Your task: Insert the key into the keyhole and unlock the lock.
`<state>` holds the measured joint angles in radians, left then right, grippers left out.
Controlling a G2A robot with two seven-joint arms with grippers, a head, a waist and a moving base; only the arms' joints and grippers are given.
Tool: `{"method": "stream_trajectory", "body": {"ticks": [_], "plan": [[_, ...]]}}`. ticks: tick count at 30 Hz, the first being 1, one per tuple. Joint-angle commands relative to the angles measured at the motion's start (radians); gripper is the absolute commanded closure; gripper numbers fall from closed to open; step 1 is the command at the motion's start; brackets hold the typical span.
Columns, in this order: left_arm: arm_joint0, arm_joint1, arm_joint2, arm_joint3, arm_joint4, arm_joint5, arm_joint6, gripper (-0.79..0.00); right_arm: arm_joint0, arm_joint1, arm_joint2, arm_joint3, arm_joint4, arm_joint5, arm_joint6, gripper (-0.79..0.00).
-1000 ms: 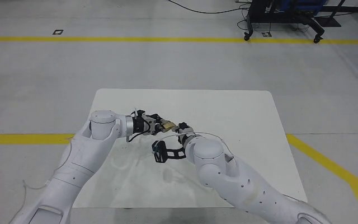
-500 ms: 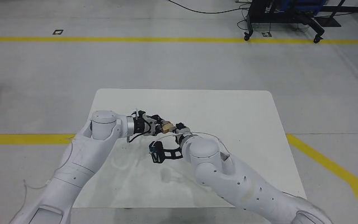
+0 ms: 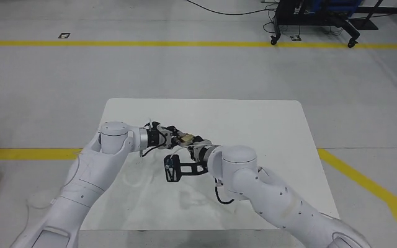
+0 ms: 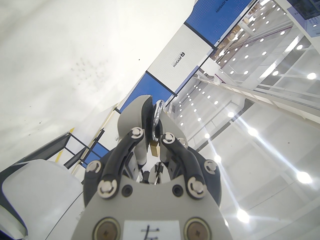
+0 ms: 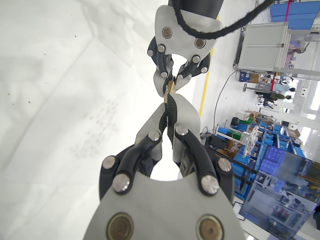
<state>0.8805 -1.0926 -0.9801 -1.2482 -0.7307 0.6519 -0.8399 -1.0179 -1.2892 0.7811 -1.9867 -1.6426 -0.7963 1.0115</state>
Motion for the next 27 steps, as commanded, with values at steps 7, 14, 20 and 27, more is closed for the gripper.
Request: {"method": "stream_trajectory", "body": {"ticks": [7, 14, 20, 27], "plan": [[0.014, 0.001, -0.039, -0.001, -0.06, -0.033, 0.001, 0.0, -0.015, 0.007, 0.035, -0.019, 0.003, -0.001, -0.003, 0.0], [0.048, 0.005, -0.075, -0.048, -0.065, -0.158, 0.007, 0.0, -0.106, 0.021, 0.165, 0.027, 0.159, 0.099, -0.186, 0.0], [0.075, 0.008, -0.094, -0.071, -0.081, -0.188, -0.021, 0.0, -0.194, 0.035, 0.239, 0.047, 0.204, 0.156, -0.28, 0.0], [0.072, 0.004, -0.106, -0.05, -0.164, -0.161, -0.092, 0.0, -0.196, 0.035, 0.241, 0.048, 0.21, 0.162, -0.289, 0.0]]}}
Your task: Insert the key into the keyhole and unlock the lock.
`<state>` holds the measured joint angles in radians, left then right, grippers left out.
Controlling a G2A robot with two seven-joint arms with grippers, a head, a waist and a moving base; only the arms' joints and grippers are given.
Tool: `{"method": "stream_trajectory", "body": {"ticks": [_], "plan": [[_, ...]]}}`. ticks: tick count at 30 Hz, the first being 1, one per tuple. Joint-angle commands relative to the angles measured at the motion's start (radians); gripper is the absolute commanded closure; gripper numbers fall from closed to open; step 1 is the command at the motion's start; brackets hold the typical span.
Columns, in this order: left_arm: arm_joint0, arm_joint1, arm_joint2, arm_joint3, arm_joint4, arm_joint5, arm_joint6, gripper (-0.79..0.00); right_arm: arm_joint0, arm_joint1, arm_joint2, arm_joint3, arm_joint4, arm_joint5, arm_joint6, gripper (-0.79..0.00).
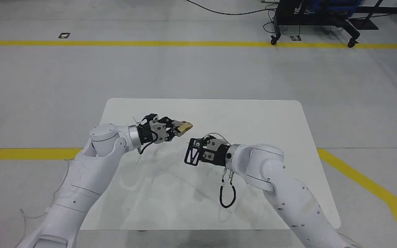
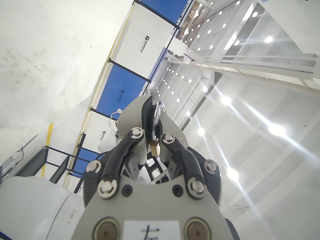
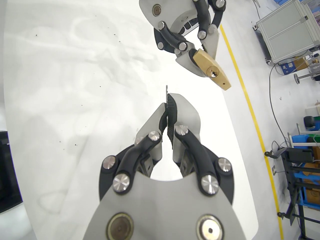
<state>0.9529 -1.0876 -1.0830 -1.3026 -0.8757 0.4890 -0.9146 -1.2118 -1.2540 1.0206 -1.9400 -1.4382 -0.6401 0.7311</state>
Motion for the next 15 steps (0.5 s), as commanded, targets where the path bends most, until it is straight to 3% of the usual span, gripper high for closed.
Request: {"method": "stream_trajectory", "body": {"ticks": [1, 4, 7, 10, 15], "plan": [[-0.001, -0.001, -0.006, 0.009, -0.036, 0.005, -0.034, 0.0, -0.01, 0.0, 0.012, 0.009, 0.025, 0.018, -0.035, 0.0], [-0.004, -0.001, -0.015, 0.026, -0.087, 0.018, -0.111, 0.0, -0.028, 0.006, 0.075, 0.048, 0.161, -0.005, -0.127, 0.0], [-0.016, 0.001, -0.011, 0.04, -0.099, 0.038, -0.22, 0.0, -0.042, 0.015, 0.138, 0.099, 0.314, -0.097, -0.209, 0.0], [-0.03, 0.003, 0.006, 0.047, -0.077, 0.033, -0.326, 0.0, -0.034, 0.024, 0.154, 0.154, 0.413, -0.183, -0.192, 0.0], [-0.051, 0.004, 0.033, 0.066, -0.013, 0.008, -0.387, 0.0, 0.001, 0.029, 0.133, 0.203, 0.504, -0.21, -0.125, 0.0]]}}
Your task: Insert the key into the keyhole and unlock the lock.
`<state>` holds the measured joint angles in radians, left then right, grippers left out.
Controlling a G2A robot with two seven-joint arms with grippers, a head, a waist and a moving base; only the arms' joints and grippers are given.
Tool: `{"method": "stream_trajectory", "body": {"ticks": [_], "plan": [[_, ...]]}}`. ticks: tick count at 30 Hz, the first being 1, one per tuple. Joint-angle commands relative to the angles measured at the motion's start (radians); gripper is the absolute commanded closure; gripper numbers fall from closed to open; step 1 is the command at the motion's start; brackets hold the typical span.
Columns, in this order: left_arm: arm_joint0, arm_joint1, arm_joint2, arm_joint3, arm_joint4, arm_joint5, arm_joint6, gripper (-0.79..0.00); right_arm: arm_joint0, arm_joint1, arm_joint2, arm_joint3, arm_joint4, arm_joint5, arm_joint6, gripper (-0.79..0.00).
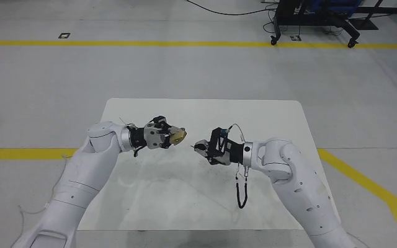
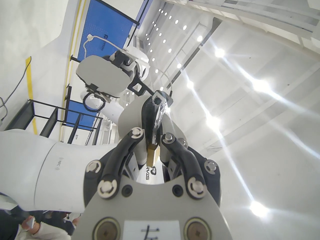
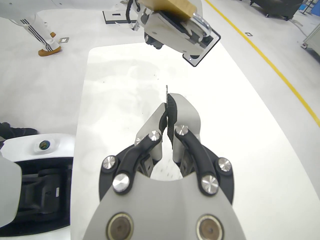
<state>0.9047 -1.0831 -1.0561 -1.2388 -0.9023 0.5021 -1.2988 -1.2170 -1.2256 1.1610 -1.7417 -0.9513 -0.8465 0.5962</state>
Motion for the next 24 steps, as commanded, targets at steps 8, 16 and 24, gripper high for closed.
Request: {"method": "stream_trajectory", "body": {"ticks": [8, 16, 24], "plan": [[-0.026, -0.001, 0.044, 0.008, 0.087, -0.019, -0.016, 0.0, 0.06, 0.004, -0.05, 0.039, 0.08, 0.0, 0.062, 0.0], [-0.036, 0.002, 0.066, 0.0, 0.144, -0.038, -0.028, 0.0, 0.085, 0.012, -0.067, 0.061, 0.116, 0.009, 0.085, 0.0], [-0.04, 0.005, 0.078, -0.007, 0.186, -0.043, -0.017, 0.0, 0.085, 0.021, -0.068, 0.066, 0.138, 0.007, 0.069, 0.0]]}}
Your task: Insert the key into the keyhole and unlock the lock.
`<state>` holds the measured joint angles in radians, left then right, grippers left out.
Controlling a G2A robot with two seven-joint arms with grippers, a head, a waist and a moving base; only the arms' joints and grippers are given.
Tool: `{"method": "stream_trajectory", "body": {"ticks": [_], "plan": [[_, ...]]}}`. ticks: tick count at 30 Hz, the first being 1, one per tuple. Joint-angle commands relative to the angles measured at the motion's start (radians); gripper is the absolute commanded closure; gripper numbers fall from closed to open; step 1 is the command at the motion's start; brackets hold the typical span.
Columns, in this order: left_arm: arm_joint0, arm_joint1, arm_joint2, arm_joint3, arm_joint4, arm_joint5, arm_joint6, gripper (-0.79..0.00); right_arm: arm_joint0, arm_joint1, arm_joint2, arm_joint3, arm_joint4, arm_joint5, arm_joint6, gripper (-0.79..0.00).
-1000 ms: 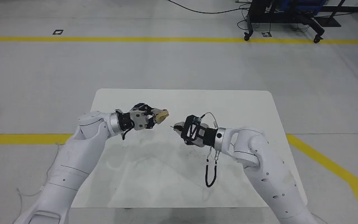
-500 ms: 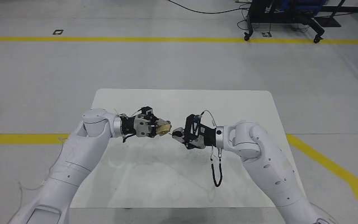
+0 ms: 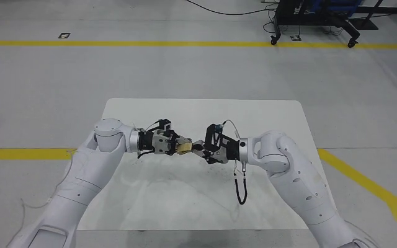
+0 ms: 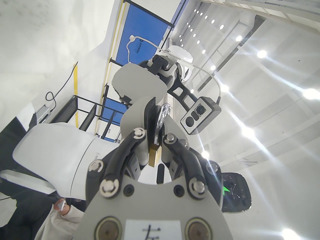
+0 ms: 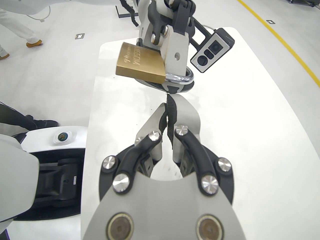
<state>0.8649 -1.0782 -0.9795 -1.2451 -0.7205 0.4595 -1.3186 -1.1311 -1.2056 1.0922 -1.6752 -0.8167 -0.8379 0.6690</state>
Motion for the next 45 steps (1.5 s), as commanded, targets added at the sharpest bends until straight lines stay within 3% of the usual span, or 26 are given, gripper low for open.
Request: {"method": "stream_trajectory", "body": {"ticks": [1, 20, 24, 28, 33, 38, 45], "plan": [[0.0, 0.001, 0.003, -0.002, 0.011, 0.0, 0.006, 0.0, -0.001, 0.003, 0.002, -0.001, 0.004, -0.001, -0.005, 0.0], [0.004, 0.007, 0.006, -0.01, 0.039, 0.006, 0.071, 0.0, -0.056, 0.037, 0.074, -0.051, 0.027, 0.031, -0.06, 0.0], [0.004, 0.003, 0.008, 0.015, 0.014, 0.078, 0.13, 0.0, -0.095, 0.048, 0.121, -0.108, -0.041, 0.052, -0.095, 0.0], [-0.017, -0.005, 0.035, 0.048, 0.002, 0.197, 0.183, 0.0, -0.13, 0.06, 0.135, -0.227, -0.193, 0.067, -0.049, 0.0], [-0.033, -0.017, 0.057, 0.071, -0.029, 0.257, 0.24, 0.0, -0.105, 0.065, 0.04, -0.341, -0.366, 0.018, 0.101, 0.0], [-0.037, -0.022, 0.07, 0.067, -0.022, 0.249, 0.287, 0.0, -0.052, 0.055, -0.09, -0.397, -0.524, 0.07, 0.24, 0.0], [-0.031, -0.026, 0.082, 0.05, -0.012, 0.245, 0.339, 0.0, 0.02, 0.034, -0.212, -0.404, -0.618, 0.128, 0.313, 0.0]]}}
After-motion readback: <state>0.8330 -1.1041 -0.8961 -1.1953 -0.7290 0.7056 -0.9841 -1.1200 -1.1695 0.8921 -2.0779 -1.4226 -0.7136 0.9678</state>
